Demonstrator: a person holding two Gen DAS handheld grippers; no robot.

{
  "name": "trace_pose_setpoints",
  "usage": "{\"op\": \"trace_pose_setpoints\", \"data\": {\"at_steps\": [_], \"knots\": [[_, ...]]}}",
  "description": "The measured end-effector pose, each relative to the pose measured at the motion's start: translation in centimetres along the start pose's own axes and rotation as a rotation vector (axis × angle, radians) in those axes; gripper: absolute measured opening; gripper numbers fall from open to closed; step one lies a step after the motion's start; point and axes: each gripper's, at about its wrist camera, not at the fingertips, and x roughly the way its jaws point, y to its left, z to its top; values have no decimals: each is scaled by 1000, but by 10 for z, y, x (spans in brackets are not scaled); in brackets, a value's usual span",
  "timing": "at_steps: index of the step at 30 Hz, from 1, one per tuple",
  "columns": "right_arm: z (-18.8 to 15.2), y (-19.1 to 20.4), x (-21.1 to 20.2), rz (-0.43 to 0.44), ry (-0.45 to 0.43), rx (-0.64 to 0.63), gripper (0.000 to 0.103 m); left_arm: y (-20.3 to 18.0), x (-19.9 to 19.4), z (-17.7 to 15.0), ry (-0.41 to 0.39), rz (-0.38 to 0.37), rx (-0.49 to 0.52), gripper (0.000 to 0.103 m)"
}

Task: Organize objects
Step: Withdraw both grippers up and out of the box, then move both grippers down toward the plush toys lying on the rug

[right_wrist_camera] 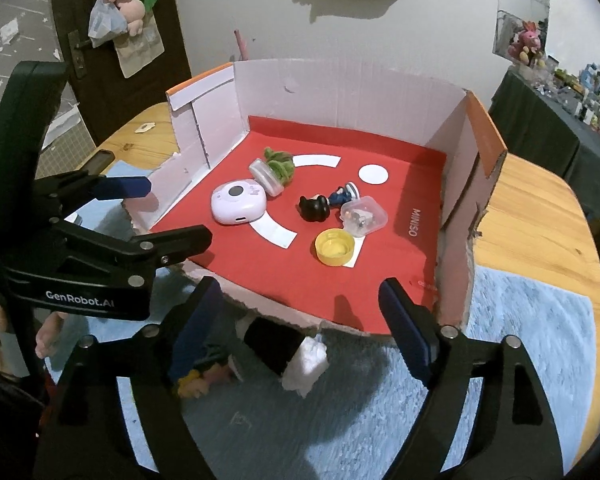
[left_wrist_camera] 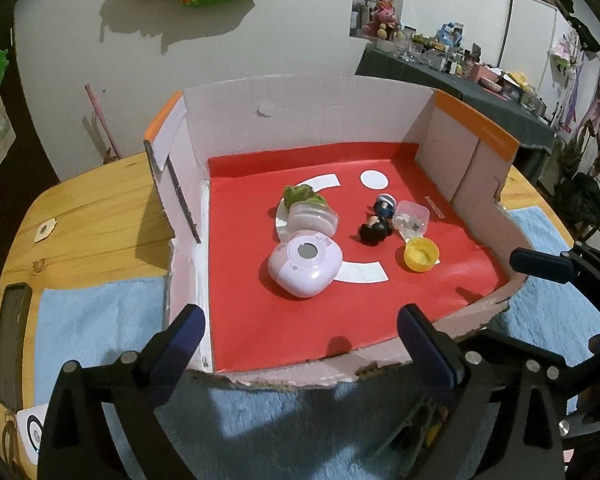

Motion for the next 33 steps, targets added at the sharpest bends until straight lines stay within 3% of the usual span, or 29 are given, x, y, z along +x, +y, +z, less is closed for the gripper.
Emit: {"op": "trace_pose_setpoints", "data": {"at_steps": [13, 33], "knots": [[-9, 7, -18, -14, -29, -7, 91, -5, -10, -10, -5, -8, 10, 103], [-29, 18, -34, -20, -39, -8, 91, -5, -21, -32, 3, -30, -3, 103]]}}
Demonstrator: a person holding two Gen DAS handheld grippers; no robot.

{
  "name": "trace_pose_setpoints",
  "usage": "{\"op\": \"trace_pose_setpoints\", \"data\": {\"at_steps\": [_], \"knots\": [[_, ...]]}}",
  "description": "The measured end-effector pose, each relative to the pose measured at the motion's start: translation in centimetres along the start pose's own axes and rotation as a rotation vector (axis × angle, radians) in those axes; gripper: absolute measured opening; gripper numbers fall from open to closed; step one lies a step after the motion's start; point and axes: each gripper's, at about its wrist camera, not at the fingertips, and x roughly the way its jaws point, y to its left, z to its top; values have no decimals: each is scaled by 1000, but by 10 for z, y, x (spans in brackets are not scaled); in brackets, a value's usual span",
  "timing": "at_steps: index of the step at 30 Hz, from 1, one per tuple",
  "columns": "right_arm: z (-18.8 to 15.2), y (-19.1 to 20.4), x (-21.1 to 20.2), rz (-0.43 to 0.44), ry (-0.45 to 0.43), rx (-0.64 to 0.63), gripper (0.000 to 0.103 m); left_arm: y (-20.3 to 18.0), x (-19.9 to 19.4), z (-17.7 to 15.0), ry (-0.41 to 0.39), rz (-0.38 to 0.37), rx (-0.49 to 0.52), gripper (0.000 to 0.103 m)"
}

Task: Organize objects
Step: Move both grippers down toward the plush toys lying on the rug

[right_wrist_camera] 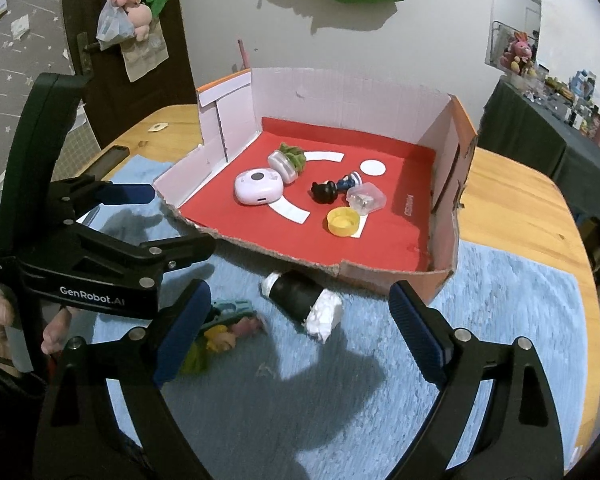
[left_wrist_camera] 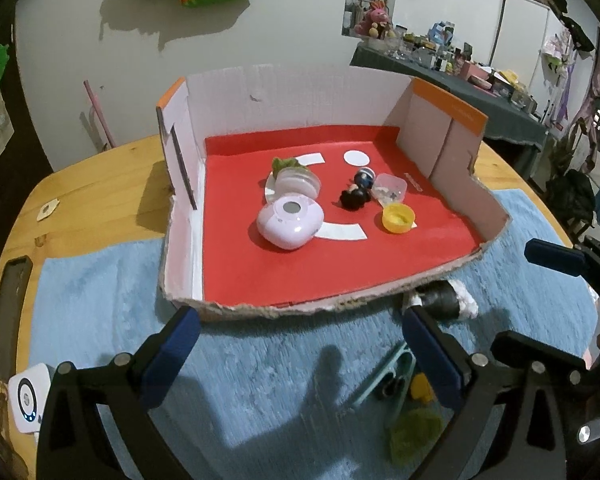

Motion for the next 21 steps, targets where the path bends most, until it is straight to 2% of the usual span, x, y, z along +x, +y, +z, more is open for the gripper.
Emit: {"op": "trace_pose_setpoints", "data": {"at_steps": [21], "knots": [[-22, 0, -3, -27, 27, 15, 91, -3, -9, -29, 17, -36, 6, 103]]}}
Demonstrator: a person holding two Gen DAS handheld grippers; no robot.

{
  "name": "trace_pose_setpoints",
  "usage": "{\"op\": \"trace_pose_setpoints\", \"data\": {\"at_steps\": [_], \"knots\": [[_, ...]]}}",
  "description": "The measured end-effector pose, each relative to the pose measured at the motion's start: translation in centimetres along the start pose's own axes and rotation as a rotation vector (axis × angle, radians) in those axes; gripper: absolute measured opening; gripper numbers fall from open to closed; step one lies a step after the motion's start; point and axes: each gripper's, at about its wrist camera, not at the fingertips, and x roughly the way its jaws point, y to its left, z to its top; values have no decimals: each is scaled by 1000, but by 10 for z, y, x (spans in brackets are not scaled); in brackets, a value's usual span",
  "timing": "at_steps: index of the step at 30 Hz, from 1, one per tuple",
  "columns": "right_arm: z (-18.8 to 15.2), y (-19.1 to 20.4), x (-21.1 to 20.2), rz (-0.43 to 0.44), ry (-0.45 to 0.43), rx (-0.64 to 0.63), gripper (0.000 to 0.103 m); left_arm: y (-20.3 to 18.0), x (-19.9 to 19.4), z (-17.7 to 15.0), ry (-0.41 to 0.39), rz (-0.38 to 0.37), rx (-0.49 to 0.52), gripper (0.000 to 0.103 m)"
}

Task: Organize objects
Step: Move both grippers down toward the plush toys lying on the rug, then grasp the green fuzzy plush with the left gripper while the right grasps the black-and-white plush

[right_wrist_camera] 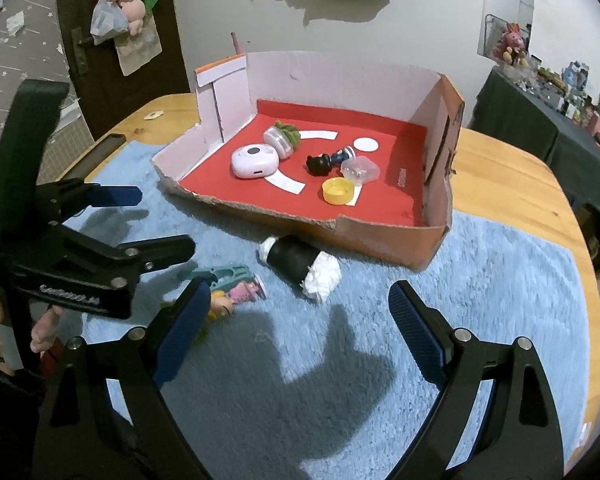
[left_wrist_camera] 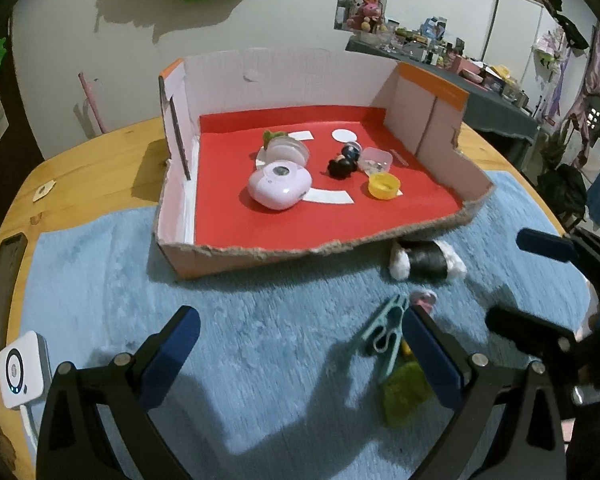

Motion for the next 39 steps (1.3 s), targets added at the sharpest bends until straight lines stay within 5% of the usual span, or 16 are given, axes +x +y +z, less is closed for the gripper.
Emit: {"op": "trace_pose_setpoints", "data": {"at_steps": [14, 22, 27, 39], "knots": [[-6, -9, 14, -23, 15, 17, 89, -27, -25, -27, -18, -85, 78, 99], [-2, -17, 29, -19, 23, 43, 65, -43, -15, -32, 16, -120, 105, 85], [2, -16, 36, -17, 26, 37, 65, -47, -10, -33, 30, -133, 110, 82], [9, -8, 59, 2, 57, 2, 53, -50, 0, -35, 61, -170, 98, 53]]}}
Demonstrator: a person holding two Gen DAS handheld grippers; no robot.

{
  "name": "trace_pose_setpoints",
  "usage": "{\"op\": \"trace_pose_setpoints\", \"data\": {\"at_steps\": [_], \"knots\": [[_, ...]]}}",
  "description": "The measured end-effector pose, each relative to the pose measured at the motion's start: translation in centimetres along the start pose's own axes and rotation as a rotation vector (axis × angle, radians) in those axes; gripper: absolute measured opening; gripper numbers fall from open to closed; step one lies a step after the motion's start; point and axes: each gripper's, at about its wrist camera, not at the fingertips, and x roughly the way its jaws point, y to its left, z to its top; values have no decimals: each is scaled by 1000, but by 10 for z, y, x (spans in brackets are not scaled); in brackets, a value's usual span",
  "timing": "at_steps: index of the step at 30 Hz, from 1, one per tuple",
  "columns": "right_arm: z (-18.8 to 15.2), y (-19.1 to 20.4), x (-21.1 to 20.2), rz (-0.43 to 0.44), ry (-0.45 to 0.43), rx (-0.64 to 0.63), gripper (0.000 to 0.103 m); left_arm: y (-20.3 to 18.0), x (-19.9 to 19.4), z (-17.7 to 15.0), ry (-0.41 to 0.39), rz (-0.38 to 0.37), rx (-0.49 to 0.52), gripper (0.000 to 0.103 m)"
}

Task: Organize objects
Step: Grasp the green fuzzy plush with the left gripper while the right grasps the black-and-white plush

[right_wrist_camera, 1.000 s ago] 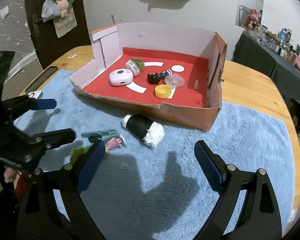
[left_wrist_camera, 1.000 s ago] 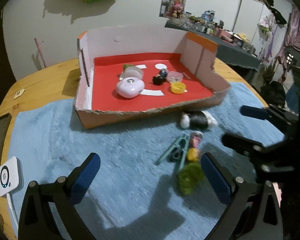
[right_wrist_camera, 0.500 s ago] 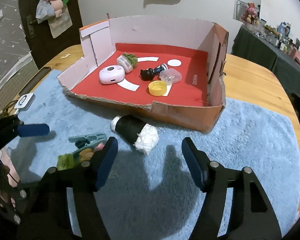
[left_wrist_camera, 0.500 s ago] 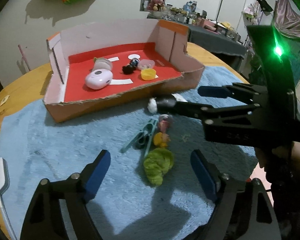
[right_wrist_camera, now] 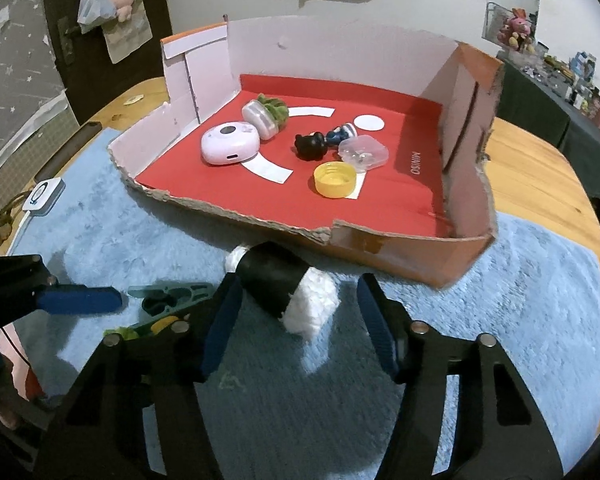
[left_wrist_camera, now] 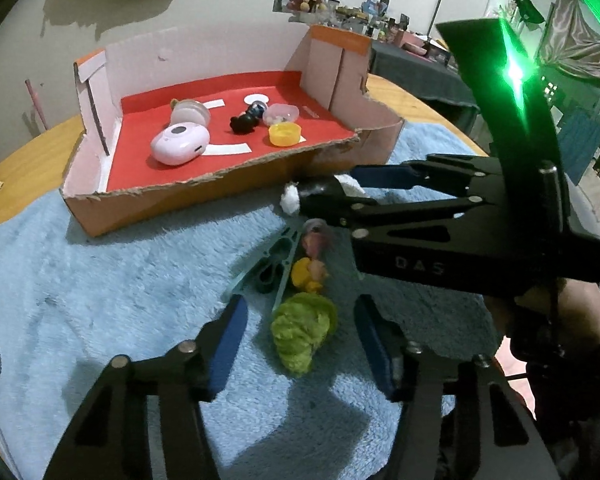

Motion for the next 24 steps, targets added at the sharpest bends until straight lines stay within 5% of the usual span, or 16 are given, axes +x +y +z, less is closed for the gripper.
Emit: {"op": "trace_pose_setpoints", "data": {"at_steps": [2, 10, 24], "knots": [[0, 2, 3, 21, 6, -1, 43, 0, 1, -1, 4, -11, -2, 50], [-3, 4, -4, 32, 1, -10, 36, 1, -4, -1, -7, -26, -2, 34], [-5, 6, -19, 58, -21, -4, 23, 3, 3, -8, 37, -47, -10, 32]]}}
